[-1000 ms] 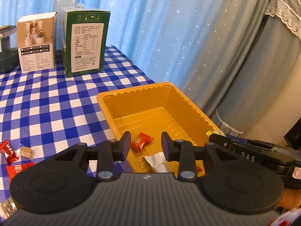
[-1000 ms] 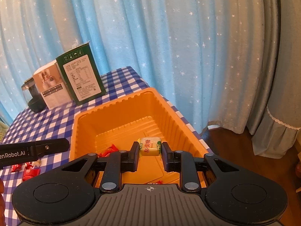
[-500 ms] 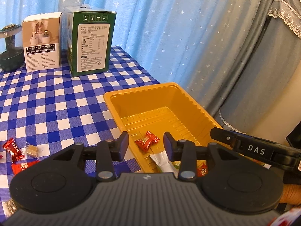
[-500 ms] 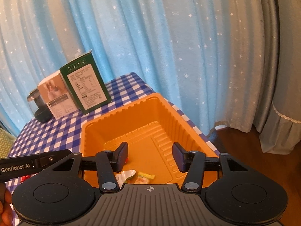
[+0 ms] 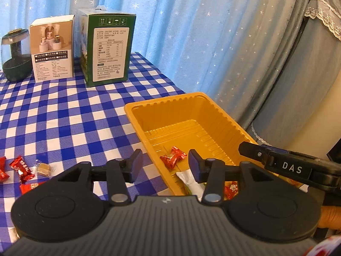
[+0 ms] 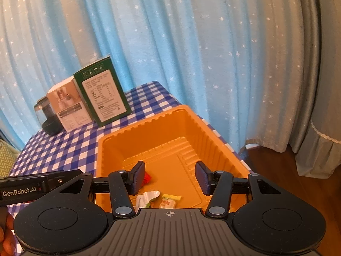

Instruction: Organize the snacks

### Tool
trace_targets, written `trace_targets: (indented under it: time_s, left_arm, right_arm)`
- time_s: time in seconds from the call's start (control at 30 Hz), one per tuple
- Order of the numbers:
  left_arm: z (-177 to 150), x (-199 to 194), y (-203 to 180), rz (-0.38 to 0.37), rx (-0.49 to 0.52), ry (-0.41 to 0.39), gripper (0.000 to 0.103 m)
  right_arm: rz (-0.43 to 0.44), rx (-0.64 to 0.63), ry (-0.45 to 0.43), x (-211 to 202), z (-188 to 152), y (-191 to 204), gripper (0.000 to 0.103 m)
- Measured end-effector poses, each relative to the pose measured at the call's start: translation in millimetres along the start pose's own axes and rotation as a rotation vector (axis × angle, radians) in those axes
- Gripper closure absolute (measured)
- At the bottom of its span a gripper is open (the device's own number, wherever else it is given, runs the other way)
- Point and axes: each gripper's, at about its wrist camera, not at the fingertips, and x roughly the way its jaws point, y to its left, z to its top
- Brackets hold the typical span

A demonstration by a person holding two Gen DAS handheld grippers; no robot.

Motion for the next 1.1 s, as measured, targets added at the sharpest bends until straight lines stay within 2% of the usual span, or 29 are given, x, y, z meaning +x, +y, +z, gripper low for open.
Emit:
trace_targets:
  time_s: [0.17, 0.33, 0.63, 1.1]
  left_arm:
    - [-3.3, -10.1, 11.3, 0.027, 0.004, -0.012, 0.055]
    - [-5.6, -25.9, 27.0, 0.065, 0.017, -0.031, 0.055]
    - [-13.6, -58.0, 67.4, 0.148, 0.009, -0.052, 0.055]
    - [-41.8, -97.9, 119.5, 0.224, 0.021, -0.020, 0.042]
  right_arm:
    - [0.017, -0.031, -0.004, -0.5, -1.6, 11.8, 0.051]
    - [0.040, -0.050, -0.004, -0.3, -2.9, 24.7, 0.051]
    - [0.147, -0.160, -0.029, -4.1, -12.3, 70.8, 0.051]
    - [0.287, -0.278, 0.032, 4.5, -31.5, 129.4, 0.051]
